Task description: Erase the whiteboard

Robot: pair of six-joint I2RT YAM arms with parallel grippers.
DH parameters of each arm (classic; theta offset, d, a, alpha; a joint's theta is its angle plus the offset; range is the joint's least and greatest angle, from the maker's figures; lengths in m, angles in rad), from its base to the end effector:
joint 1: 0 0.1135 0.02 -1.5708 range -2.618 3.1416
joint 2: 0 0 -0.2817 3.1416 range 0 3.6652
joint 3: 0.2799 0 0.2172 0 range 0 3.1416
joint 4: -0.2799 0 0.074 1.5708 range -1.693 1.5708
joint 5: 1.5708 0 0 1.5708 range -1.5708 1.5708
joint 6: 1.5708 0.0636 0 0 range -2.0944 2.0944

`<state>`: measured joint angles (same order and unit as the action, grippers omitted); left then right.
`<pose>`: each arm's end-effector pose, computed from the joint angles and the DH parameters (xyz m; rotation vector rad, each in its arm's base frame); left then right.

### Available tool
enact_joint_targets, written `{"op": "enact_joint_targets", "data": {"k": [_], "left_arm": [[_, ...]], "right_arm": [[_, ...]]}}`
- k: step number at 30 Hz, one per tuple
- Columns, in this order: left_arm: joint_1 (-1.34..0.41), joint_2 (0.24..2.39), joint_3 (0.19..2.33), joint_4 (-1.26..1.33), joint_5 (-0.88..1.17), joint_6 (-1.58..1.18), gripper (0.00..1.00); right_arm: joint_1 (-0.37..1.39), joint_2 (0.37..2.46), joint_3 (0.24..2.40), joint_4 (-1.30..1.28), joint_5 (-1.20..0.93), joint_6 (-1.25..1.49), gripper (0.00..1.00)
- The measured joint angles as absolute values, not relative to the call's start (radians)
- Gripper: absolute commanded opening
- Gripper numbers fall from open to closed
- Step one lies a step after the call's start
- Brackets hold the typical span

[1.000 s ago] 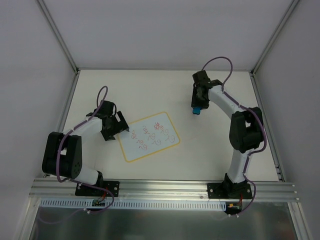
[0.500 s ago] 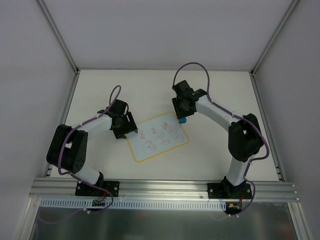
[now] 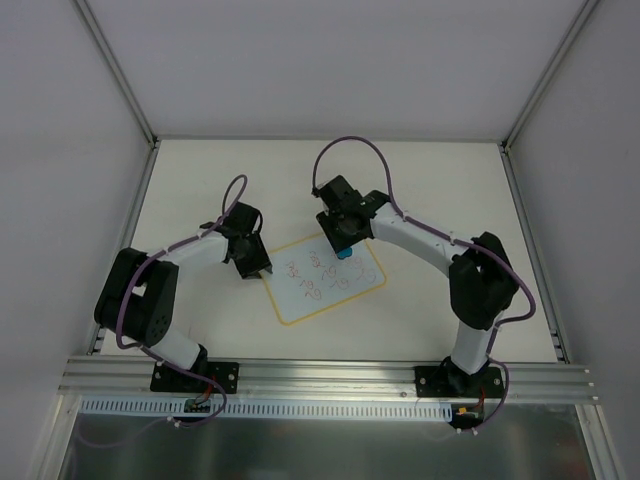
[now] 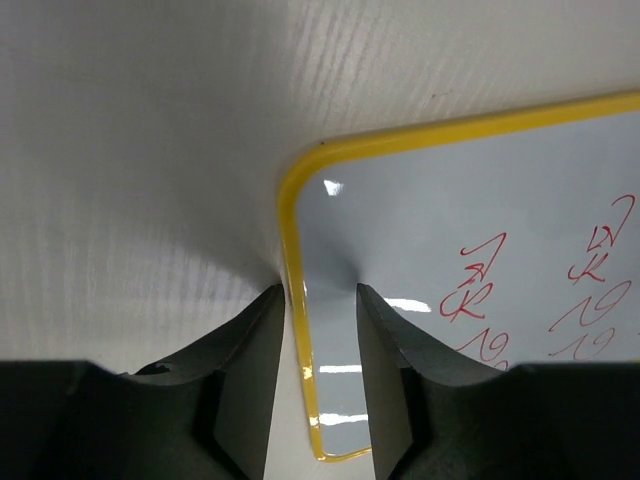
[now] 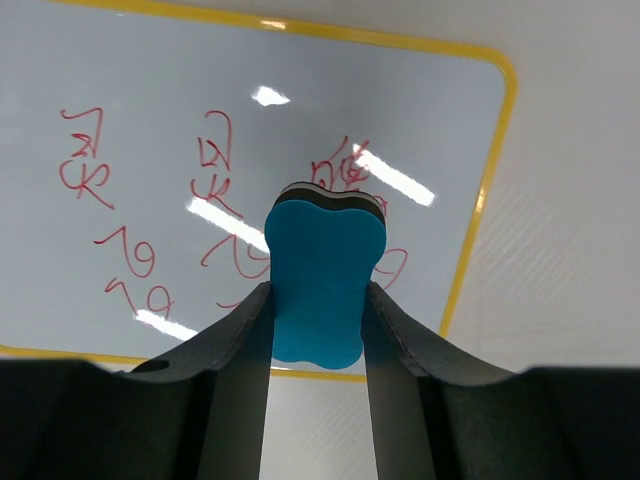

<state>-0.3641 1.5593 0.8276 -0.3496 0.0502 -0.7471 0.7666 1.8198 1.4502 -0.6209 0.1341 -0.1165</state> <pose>0.2575 -0.1016 0.1790 -0.5012 2.6750 -0.4166 0.2802 0.2581 0.2525 -1.0432 2.3266 0.0808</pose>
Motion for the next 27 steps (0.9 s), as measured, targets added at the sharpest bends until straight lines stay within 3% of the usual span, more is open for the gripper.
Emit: {"op": "enact_joint_targets", "data": {"k": [5, 27], "left_arm": [[-0.308, 1.559, 0.826, -0.35, 0.039, -0.737, 0.26], [-0.253, 1.584, 0.843, -0.342, 0.063, -0.69, 0.1]], "right_arm": [[0.82, 1.873, 1.518, -0.617, 0.134, -0.12, 0.12], [0.966, 2.188, 1.835, -0.622, 0.13, 0.051, 0.03]]}}
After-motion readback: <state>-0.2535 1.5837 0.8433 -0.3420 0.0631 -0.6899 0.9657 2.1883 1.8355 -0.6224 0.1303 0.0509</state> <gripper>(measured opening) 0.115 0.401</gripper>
